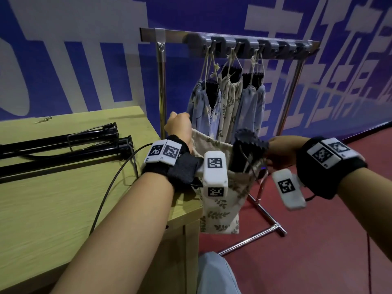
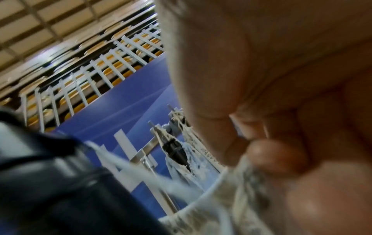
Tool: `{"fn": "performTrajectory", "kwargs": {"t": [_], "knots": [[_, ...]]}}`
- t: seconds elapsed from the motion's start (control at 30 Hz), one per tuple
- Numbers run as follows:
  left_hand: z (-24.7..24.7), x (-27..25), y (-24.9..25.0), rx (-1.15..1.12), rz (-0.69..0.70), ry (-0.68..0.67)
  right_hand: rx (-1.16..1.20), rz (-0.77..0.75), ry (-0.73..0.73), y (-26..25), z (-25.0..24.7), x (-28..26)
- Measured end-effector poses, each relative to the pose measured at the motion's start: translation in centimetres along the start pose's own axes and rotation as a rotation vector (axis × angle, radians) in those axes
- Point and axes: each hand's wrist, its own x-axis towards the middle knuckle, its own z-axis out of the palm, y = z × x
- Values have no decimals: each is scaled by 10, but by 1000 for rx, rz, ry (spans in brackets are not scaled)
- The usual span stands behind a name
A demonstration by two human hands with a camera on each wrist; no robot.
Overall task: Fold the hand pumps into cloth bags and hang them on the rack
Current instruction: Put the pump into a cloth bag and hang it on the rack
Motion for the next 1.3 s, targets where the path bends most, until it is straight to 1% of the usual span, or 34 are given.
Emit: {"fn": "performTrajectory", "kwargs": {"t": [0.03,0.1,0.17,0.23,0.33,0.4,0.53,0.6,0.7,0.77,0.8,0.83,0.9,0.97,1.07,1.1,1.13,1.2,1.3], "knots": [[-1,-1,0,8,-17,8,56,-4,81,1,-2,3],[0,-3,0,11,-43,-38,44,33,211,5,-6,11],[4,-6,-2,30,-87,-102,-57,10,310,8,-2,14],[6,-6,-5,63,-90,-141,-124,-8,378,9,-1,14],[7,-7,-5,36,-109,-166,-374,-36,442,8,-1,10],[7,-8,-4,44,-97,-173,-553,-24,432,6,2,3],[8,-11,-2,-10,-64,-203,-778,33,252,-1,14,-3],[8,-13,-1,-28,-38,-223,-858,13,189,-5,21,-7],[8,-13,-1,4,-12,-250,-942,-25,216,-14,25,-12],[9,-13,-2,20,3,-272,-907,-48,249,-22,25,-13],[9,-13,-2,17,10,-284,-895,-49,237,-25,24,-12],[9,-13,-3,13,9,-290,-858,-85,224,-28,22,-13],[9,-14,-2,34,16,-304,-626,-125,185,-29,15,-9],[9,-14,-2,117,56,-332,-340,-164,140,-27,7,-8],[11,-16,-3,359,184,-429,116,-229,64,-22,2,-11],[12,-18,-5,433,220,-479,220,-249,39,-22,3,-12],[13,-19,-7,490,238,-523,286,-275,25,-20,5,-11],[14,-19,-10,586,224,-602,345,-317,4,-17,9,-10],[13,-18,-11,789,227,-680,339,-350,27,-14,14,-7]]}}
